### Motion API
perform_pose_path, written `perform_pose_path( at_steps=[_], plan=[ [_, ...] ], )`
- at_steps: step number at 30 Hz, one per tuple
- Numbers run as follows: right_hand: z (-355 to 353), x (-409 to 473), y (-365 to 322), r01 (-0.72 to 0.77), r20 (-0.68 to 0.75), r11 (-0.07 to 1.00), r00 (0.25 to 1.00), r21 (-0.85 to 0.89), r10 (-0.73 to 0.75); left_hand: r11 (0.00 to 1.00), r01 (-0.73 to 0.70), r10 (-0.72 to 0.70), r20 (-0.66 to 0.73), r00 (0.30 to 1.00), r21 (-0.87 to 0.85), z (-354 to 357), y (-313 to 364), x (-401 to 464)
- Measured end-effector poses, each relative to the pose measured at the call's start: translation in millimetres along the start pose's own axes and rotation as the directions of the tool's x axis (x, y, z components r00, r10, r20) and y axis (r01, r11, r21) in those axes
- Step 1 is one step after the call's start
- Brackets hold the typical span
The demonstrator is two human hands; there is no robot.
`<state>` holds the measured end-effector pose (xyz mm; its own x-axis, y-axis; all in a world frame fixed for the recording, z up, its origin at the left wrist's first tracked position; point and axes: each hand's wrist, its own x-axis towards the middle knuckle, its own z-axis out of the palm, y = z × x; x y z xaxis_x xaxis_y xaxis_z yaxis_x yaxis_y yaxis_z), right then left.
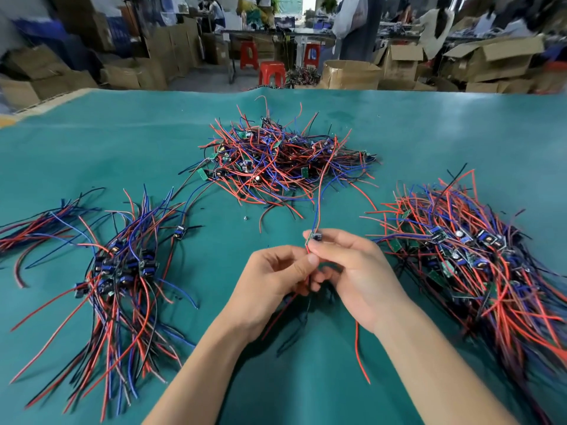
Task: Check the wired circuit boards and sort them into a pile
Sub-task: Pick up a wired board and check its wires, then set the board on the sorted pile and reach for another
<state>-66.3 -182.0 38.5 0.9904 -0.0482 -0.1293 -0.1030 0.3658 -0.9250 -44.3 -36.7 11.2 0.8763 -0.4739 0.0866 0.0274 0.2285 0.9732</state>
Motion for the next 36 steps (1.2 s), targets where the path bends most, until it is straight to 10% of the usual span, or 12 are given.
perform_pose_path(
  at_steps=[23, 28, 36],
  plan=[
    [-18.0, 9.5, 6.7, 0.093, -0.182, 0.977, 0.975, -0.190, -0.128, 0.968, 0.005, 0.012, -0.065, 0.998, 0.252, 2.3, 2.3, -0.8],
    [-44.2, 22.8, -1.7, 0.237, -0.414, 0.858, 0.797, -0.455, -0.440, 0.962, 0.022, -0.024, 0.006, 1.000, 0.273, 3.2, 5.2, -3.0],
    [-64.3, 30.1, -4.4, 0.278, -0.366, 0.614, 0.599, -0.739, -0.712, 0.952, 0.026, -0.048, 0.063, 0.997, 0.305, 4.4, 8.2, -5.4]
  ],
)
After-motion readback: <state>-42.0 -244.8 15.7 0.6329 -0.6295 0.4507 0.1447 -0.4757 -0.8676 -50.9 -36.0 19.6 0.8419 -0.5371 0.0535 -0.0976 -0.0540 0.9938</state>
